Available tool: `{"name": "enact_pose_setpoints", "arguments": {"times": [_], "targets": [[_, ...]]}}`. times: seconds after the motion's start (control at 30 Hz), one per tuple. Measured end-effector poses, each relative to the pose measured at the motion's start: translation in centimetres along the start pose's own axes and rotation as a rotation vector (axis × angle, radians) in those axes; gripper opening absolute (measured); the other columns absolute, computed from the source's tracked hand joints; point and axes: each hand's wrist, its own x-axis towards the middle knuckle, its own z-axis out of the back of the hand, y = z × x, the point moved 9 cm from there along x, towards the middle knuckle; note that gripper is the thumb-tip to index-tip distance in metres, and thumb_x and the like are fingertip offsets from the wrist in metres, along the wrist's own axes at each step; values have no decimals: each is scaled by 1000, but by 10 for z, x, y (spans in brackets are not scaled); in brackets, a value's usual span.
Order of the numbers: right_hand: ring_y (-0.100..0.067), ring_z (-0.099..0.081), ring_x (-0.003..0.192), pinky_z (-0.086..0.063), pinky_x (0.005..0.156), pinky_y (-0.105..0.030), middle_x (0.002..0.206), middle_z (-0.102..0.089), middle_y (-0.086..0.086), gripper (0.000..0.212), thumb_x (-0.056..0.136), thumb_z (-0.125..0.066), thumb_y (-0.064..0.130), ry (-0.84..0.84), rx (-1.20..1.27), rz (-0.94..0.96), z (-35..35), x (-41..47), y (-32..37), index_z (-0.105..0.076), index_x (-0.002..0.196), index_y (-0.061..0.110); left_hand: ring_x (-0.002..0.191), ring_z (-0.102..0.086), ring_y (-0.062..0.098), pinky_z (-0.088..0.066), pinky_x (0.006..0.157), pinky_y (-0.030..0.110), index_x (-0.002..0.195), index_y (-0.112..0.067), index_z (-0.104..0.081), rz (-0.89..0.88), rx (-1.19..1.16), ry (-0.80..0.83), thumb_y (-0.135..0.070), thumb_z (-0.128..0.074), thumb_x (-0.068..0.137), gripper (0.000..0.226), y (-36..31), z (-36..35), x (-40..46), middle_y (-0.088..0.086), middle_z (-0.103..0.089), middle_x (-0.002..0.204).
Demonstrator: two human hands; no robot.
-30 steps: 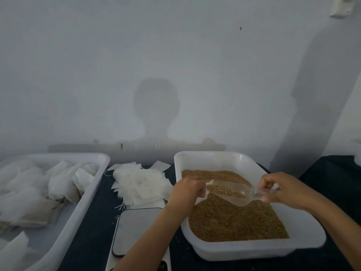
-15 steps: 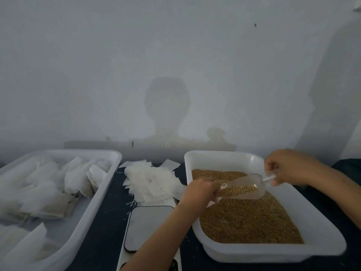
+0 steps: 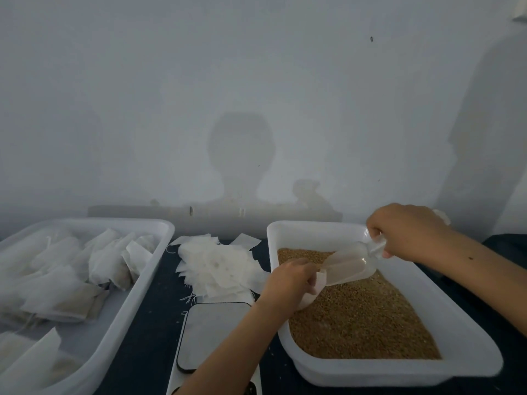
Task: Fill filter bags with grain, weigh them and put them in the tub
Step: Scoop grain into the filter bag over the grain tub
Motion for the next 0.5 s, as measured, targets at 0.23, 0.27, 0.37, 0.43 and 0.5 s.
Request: {"name": "enact_pose_setpoints", "arguments": {"times": [0.23,0.27,0.37,0.43,0.5], "targets": [[-13,-57,82,-32,53,-19,91,-56,5,8,88,-59,24,59,48,-63,-26,-9,-24,-54,92,18,74,-44,17,-37,65,30,91,-17,-34,101,-79,-144,-7,-44,96,15,17,1,-3,9,-56,90],[-12,-55,81,-31,53,-18,85,-51,7,10,89,-58,25,79,56,-70,-36,-10,-27,-49,89,20,73,-45,17,-36,63,29,92,-18,-31,131,-128,-172,-7,-41,97,15,21,3,-4,9,-57,90],[-11,-53,81,-34,54,-17,80,-45,8,10,93,-52,24,154,163,-83,-81,-9,-27,-44,90,20,63,-40,12,-30,55,25,92,-17,-29,191,-325,-229,-11,-37,100,13,31,5,-7,-2,-47,77],[-9,-49,75,-32,51,-16,79,-41,8,12,95,-49,23,197,287,-101,-111,-9,-17,-39,92,18,60,-34,8,-28,53,22,87,-18,-31,229,-495,-250,-12,-37,100,15,38,6,-8,-5,-39,70],[-4,-45,69,-31,51,-15,78,-42,9,12,97,-47,25,221,438,-111,-136,-11,-4,-38,91,19,62,-35,10,-31,58,24,83,-20,-33,260,-679,-285,-13,-39,100,19,43,9,-9,-2,-39,71]]}}
